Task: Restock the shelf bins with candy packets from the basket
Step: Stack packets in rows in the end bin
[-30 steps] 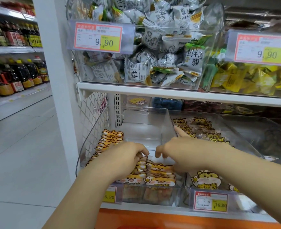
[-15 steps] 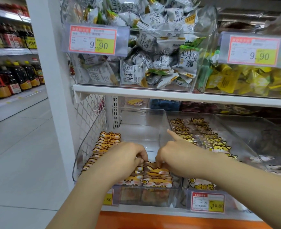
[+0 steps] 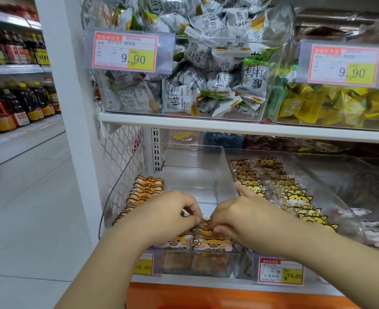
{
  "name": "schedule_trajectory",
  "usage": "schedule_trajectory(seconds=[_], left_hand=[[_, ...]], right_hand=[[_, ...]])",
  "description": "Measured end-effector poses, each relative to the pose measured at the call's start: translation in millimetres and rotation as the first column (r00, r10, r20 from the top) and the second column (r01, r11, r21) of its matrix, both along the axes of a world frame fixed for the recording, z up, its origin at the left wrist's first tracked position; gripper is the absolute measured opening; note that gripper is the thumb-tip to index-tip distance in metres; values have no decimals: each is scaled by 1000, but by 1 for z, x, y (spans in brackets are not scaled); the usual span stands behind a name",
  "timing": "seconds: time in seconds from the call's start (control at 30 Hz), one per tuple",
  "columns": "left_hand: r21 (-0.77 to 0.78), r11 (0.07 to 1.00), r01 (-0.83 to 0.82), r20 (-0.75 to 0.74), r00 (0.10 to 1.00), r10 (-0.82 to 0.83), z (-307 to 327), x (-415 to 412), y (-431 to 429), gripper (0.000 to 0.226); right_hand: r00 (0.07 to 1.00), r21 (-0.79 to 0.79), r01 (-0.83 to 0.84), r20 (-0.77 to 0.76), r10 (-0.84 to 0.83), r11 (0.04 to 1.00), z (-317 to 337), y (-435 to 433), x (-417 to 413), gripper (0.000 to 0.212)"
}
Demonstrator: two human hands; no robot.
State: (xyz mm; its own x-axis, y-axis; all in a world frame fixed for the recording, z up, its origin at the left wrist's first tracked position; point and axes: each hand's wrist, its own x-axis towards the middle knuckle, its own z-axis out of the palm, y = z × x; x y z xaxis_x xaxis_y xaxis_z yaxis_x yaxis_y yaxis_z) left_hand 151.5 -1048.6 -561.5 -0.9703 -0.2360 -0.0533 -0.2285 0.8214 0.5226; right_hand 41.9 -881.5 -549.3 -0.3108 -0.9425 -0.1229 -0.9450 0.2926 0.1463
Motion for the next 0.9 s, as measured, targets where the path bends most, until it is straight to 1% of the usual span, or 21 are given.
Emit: schedule_trajectory(seconds=[0.13, 0.2, 0.3, 0.43, 0.47, 0.5, 0.53, 0.57, 0.63, 0.7, 0.77, 0.9], left_hand=[[-84, 996, 16, 30, 999, -14, -1, -3, 0, 9], [-82, 997, 14, 32, 999, -12, -2, -4, -1, 8], [-85, 996, 22, 41, 999, -19, -3, -3, -1, 9], [-105, 994, 21, 46, 999, -16, -4, 0, -3, 10], [-101, 995, 16, 47, 999, -11, -3, 1, -3, 10], [-93, 996, 10, 39, 999, -6, -3, 2, -4, 10], [-84, 996, -2, 23, 1000, 4, -3, 3, -4, 11], [-78, 997, -19, -4, 1000, 19, -2, 3, -5, 12], [-102, 993, -66, -58, 997, 60, -1, 3, -8, 14], [-187, 978, -96, -78, 993, 83, 0, 2, -10, 21], [-298, 951, -80, -44, 997, 70, 2, 1, -11, 27], [-404, 915, -16, 38, 999, 34, 8, -2, -10, 29]], right_hand=[[994, 49, -44, -94, 48, 998, -4, 0, 2, 29], [984, 68, -58, -162, 69, 996, -6, -1, 1, 27], [971, 97, -70, -223, 91, 993, -2, -3, 0, 24], [963, 106, -98, -242, 122, 989, -5, -2, -2, 31], [967, 114, -103, -223, 126, 988, -5, -1, -3, 32], [975, 108, -108, -182, 127, 988, -5, 0, -4, 29], [987, 79, -112, -110, 120, 991, -3, 1, -7, 23], [995, 44, -91, -34, 92, 995, 1, 2, -9, 21], [995, -51, 4, 100, 1, 999, 11, 0, -12, 31], [991, -143, 44, 133, -25, 989, 17, -5, -15, 26], [988, -164, 68, 146, -44, 984, 16, -13, -13, 30], [980, -77, 75, 191, -59, 994, 7, -34, -13, 40]])
